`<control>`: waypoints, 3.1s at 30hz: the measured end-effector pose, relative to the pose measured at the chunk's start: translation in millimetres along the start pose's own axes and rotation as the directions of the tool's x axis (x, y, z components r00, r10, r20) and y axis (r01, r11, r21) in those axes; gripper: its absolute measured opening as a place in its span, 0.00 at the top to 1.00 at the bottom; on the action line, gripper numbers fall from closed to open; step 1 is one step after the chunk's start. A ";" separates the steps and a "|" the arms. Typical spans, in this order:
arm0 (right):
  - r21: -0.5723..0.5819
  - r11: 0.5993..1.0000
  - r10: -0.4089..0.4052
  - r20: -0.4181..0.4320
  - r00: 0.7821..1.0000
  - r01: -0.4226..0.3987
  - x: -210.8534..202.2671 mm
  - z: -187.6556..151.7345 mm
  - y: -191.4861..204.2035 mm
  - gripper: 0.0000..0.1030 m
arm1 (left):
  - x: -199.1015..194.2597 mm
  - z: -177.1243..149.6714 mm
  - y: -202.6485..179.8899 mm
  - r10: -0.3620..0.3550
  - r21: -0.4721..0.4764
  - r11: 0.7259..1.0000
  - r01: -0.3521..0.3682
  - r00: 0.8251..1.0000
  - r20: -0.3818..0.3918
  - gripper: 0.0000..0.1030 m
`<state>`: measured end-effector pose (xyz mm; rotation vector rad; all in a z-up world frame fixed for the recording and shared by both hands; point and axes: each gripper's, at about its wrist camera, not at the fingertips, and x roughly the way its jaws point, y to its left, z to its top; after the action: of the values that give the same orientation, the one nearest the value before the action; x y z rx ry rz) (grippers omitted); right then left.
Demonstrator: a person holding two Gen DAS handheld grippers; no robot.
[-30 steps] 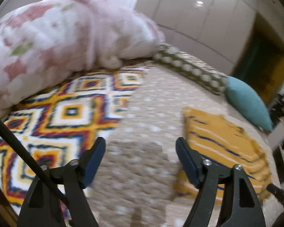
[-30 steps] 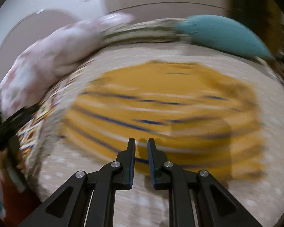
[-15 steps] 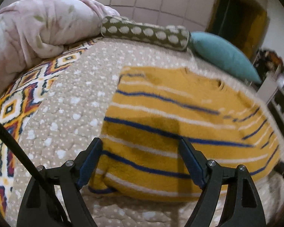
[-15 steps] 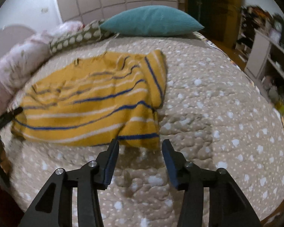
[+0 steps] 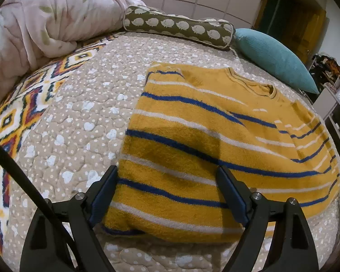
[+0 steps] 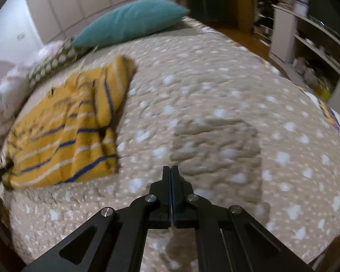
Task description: Fold small clothes
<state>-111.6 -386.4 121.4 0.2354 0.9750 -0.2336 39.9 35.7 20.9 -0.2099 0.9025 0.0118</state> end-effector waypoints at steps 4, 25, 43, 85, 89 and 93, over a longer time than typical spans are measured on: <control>-0.027 0.998 0.064 0.085 0.994 -0.062 -27.4 12.8 14.1 0.99 | 0.7 -0.1 -0.6 0.004 0.003 1.000 -0.004 1.000 0.002 0.16; 0.028 0.993 0.110 0.088 0.990 -0.113 31.0 53.8 52.0 0.49 | -30.2 0.0 64.7 0.117 -0.191 0.975 -0.117 0.993 -0.012 0.16; 0.181 0.930 0.314 0.062 0.947 -0.320 37.7 -4.0 52.8 0.26 | -30.5 -0.2 88.8 0.072 -0.300 0.952 -0.070 0.997 -0.002 0.16; -0.546 0.639 0.451 -0.304 0.839 -0.541 13.1 -65.9 370.5 0.63 | -61.5 18.6 124.9 -0.111 -0.343 0.925 0.163 0.980 0.166 0.16; -0.531 0.718 0.399 -0.216 0.891 -0.450 10.6 -53.9 317.7 0.61 | -38.2 30.8 78.3 -0.214 -0.211 0.948 0.238 0.968 0.129 0.16; -0.435 0.786 0.405 -0.171 0.898 -0.438 13.0 -34.0 267.6 0.61 | -7.8 38.9 42.0 -0.274 -0.118 0.953 0.278 0.961 0.046 0.58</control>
<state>-51.3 -123.3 116.8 0.0136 0.9911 0.4282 61.2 84.7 42.9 -0.4493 0.8376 -0.1889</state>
